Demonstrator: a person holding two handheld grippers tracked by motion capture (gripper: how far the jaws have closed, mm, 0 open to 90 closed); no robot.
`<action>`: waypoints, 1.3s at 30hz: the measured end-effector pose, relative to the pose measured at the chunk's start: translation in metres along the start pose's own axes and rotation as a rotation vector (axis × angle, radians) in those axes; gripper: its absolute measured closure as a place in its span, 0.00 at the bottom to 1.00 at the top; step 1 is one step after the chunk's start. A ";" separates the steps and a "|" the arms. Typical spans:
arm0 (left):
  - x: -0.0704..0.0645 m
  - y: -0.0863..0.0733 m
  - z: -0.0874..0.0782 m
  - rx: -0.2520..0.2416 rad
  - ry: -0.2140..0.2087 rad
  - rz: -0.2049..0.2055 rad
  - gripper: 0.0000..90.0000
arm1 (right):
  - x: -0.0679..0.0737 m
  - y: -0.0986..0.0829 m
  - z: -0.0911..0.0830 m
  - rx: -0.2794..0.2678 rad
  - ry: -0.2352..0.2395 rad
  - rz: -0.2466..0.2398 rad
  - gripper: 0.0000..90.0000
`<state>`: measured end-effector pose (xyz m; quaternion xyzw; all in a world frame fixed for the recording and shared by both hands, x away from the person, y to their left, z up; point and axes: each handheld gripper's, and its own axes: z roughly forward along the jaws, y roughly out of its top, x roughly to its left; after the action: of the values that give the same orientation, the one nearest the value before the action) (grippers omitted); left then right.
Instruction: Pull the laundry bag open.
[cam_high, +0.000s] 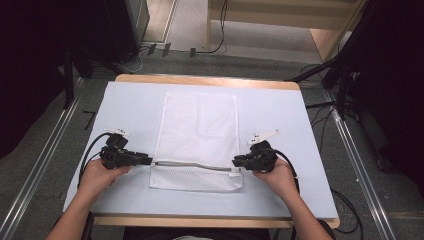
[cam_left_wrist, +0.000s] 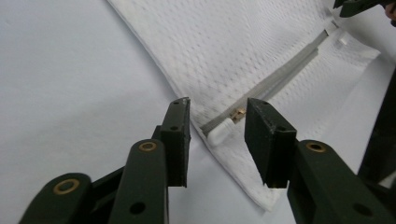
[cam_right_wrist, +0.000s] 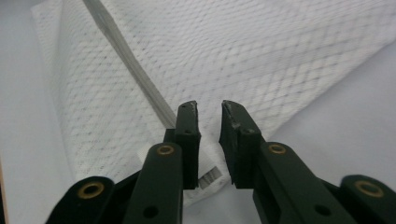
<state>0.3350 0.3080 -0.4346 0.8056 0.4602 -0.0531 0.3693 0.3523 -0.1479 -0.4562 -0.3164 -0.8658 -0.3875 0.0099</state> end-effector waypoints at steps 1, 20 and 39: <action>0.000 0.000 -0.001 -0.013 0.016 0.008 0.65 | -0.001 0.000 -0.001 -0.009 -0.005 0.002 0.84; 0.020 -0.002 -0.014 -0.089 0.151 -0.003 0.43 | -0.030 -0.009 -0.017 -0.084 -0.108 0.087 0.52; 0.032 -0.002 -0.014 -0.083 0.187 -0.054 0.40 | -0.040 -0.013 -0.017 -0.092 -0.173 0.145 0.45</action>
<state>0.3480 0.3401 -0.4390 0.7784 0.5159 0.0318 0.3562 0.3730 -0.1877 -0.4633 -0.4107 -0.8195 -0.3963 -0.0513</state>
